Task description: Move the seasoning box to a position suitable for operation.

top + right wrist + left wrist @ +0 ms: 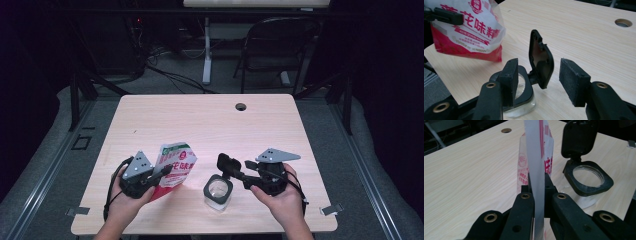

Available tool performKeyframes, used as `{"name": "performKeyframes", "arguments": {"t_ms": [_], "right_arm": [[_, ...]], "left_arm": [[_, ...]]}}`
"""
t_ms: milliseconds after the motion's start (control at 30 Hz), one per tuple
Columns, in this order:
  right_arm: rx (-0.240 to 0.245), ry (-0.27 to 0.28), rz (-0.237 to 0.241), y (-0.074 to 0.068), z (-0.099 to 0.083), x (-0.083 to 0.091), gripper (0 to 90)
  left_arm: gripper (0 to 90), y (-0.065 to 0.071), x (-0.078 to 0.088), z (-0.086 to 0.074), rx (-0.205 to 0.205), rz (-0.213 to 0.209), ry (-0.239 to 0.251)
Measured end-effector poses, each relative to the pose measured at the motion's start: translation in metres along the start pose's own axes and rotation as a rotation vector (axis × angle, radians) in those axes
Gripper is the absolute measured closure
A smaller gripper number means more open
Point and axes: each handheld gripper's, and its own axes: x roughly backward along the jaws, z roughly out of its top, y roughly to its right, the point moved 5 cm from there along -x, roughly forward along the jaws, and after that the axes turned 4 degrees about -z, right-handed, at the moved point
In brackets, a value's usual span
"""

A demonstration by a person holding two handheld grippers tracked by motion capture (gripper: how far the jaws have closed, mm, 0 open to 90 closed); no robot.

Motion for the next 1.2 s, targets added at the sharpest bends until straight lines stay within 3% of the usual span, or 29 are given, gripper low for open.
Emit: {"name": "performKeyframes", "arguments": {"t_ms": [133, 367, 600, 833, 1033, 1200], "right_arm": [[0.026, 0.001, 0.005, -0.005, 0.0, -0.002, 49.8], [0.027, -0.003, 0.039, -0.008, 0.001, -0.002, 51.7], [0.063, -0.018, 0.105, -0.02, 0.004, -0.007, 56.5], [0.1, -0.034, 0.192, -0.04, 0.008, -0.017, 53.4], [0.123, -0.085, 0.239, -0.056, 0.007, -0.033, 51.4], [0.138, -0.096, 0.274, -0.067, 0.008, -0.042, 51.0]], "left_arm": [[90.0, 0.006, -0.004, 0.0, -0.002, -0.05, 0.005], [90.0, 0.008, -0.006, -0.004, 0.018, -0.148, -0.008], [90.0, 0.008, -0.003, -0.013, 0.053, -0.185, -0.016], [90.0, 0.007, -0.003, -0.026, 0.1, -0.213, -0.028], [90.0, 0.007, -0.002, -0.037, 0.138, -0.229, -0.033], [90.0, 0.006, -0.004, -0.047, 0.175, -0.255, -0.042]]}}
